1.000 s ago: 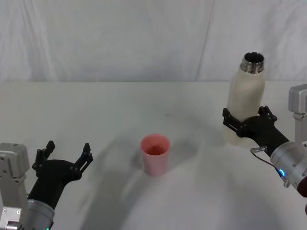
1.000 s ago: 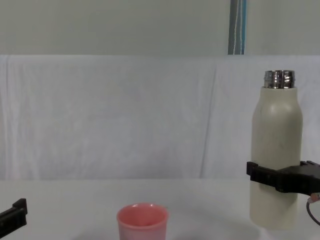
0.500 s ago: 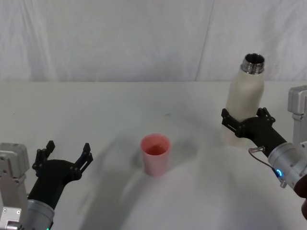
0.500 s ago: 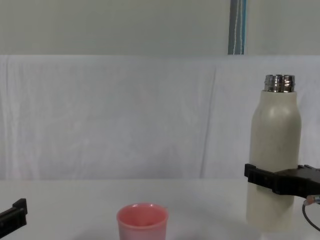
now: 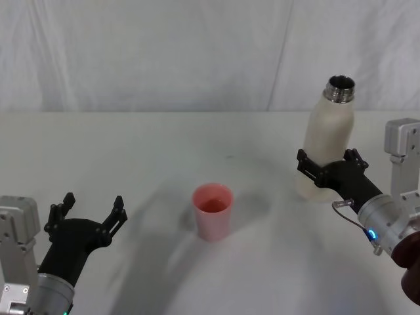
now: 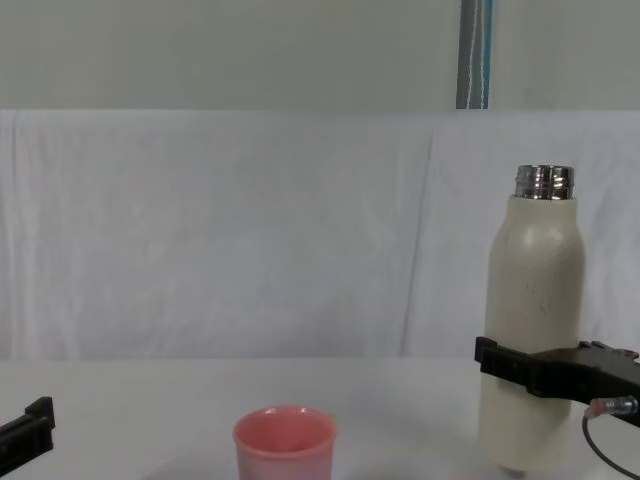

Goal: Grasp the thermos with one hand and pour water into the cup lid.

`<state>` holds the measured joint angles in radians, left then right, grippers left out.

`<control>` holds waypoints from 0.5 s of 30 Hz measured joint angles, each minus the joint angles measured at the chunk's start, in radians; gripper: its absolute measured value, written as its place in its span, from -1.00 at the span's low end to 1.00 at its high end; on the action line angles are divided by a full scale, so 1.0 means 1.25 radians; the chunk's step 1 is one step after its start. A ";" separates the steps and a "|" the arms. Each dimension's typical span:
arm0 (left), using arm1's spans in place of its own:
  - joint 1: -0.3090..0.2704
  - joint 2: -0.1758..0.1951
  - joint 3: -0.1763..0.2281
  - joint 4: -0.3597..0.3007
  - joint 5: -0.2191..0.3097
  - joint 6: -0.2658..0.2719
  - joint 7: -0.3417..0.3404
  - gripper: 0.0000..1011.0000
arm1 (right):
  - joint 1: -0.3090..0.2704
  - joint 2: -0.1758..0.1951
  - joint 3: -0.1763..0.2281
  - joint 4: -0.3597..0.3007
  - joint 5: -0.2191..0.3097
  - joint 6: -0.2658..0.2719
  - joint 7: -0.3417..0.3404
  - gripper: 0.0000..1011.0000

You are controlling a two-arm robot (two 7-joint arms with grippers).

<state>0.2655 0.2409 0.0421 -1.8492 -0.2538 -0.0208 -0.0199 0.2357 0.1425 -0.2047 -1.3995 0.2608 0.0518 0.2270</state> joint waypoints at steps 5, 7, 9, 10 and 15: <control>0.000 0.000 0.000 0.000 0.000 0.000 0.000 0.98 | 0.007 -0.003 -0.004 0.013 0.003 -0.005 -0.003 0.90; 0.000 0.000 0.000 0.000 0.000 0.000 0.000 0.98 | 0.009 -0.004 -0.006 0.018 0.004 -0.006 -0.004 0.90; 0.000 0.000 0.000 0.000 0.000 0.000 0.000 0.98 | 0.011 -0.005 -0.008 0.023 0.004 -0.009 -0.007 0.90; 0.000 0.000 0.000 0.000 0.000 0.000 0.000 0.98 | 0.012 -0.006 -0.009 0.025 0.003 -0.010 -0.007 0.90; 0.000 0.000 0.000 0.000 0.000 0.000 0.000 0.98 | 0.015 -0.007 -0.014 0.033 0.003 -0.015 -0.008 0.90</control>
<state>0.2655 0.2410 0.0421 -1.8492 -0.2538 -0.0207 -0.0199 0.2540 0.1334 -0.2219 -1.3580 0.2646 0.0330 0.2169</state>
